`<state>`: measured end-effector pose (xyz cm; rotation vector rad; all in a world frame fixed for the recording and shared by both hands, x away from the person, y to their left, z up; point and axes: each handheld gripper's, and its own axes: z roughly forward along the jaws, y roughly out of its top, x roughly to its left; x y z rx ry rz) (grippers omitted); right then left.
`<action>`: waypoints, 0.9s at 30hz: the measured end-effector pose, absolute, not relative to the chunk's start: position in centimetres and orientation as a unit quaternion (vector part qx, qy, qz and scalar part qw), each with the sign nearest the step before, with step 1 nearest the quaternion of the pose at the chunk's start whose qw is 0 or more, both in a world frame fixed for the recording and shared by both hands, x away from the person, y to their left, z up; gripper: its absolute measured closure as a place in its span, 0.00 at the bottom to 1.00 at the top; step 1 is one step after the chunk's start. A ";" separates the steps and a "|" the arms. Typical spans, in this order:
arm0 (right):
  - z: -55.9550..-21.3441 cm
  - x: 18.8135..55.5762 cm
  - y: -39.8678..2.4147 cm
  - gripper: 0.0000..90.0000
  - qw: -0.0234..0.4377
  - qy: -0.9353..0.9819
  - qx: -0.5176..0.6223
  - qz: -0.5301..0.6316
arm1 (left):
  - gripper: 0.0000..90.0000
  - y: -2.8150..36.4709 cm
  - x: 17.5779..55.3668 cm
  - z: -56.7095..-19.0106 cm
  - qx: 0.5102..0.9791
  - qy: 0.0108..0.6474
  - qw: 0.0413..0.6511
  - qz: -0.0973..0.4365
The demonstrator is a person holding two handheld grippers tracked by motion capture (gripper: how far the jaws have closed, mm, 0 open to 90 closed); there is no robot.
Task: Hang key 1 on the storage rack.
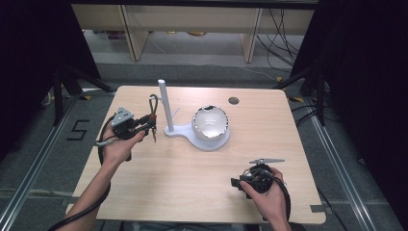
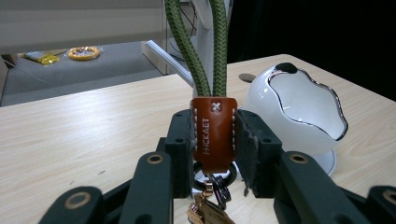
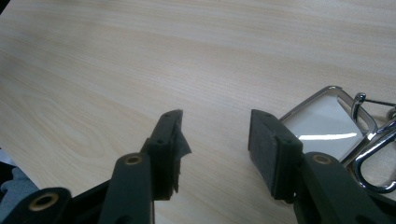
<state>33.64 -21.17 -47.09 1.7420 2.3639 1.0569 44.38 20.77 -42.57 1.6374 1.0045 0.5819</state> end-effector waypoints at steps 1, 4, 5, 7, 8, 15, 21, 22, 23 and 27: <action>-47.1 33.6 -21.2 0.61 0.010 0.757 0.558 0.339 | 0.74 20.7 44.4 -42.6 0.688 0.422 0.538 0.244; -47.1 33.7 -21.1 0.61 0.012 0.757 0.560 0.338 | 0.74 20.7 44.6 -42.6 0.690 0.422 0.536 0.243; -47.1 33.7 -21.1 0.61 0.012 0.757 0.560 0.338 | 0.74 20.7 44.6 -42.6 0.690 0.422 0.536 0.243; -47.1 33.7 -21.1 0.61 0.011 0.757 0.558 0.339 | 0.74 20.6 44.7 -42.6 0.689 0.423 0.536 0.243; -47.1 33.7 -21.1 0.61 0.012 0.757 0.559 0.338 | 0.74 20.6 44.8 -42.6 0.691 0.422 0.535 0.242; -47.3 33.7 -21.0 0.61 0.016 0.752 0.558 0.349 | 0.74 20.2 45.2 -42.9 0.696 0.421 0.531 0.240; -47.2 33.7 -21.0 0.61 0.010 0.758 0.558 0.338 | 0.74 19.8 45.7 -43.2 0.701 0.420 0.523 0.241; -47.2 33.7 -21.0 0.61 0.010 0.758 0.558 0.338 | 0.74 19.7 45.7 -43.2 0.702 0.421 0.523 0.240; -47.2 33.7 -21.0 0.61 0.010 0.758 0.558 0.339 | 0.74 19.7 45.8 -43.3 0.703 0.421 0.521 0.240; -47.1 33.7 -21.2 0.61 0.011 0.757 0.560 0.337 | 0.69 19.6 46.0 -43.6 0.709 0.424 0.513 0.235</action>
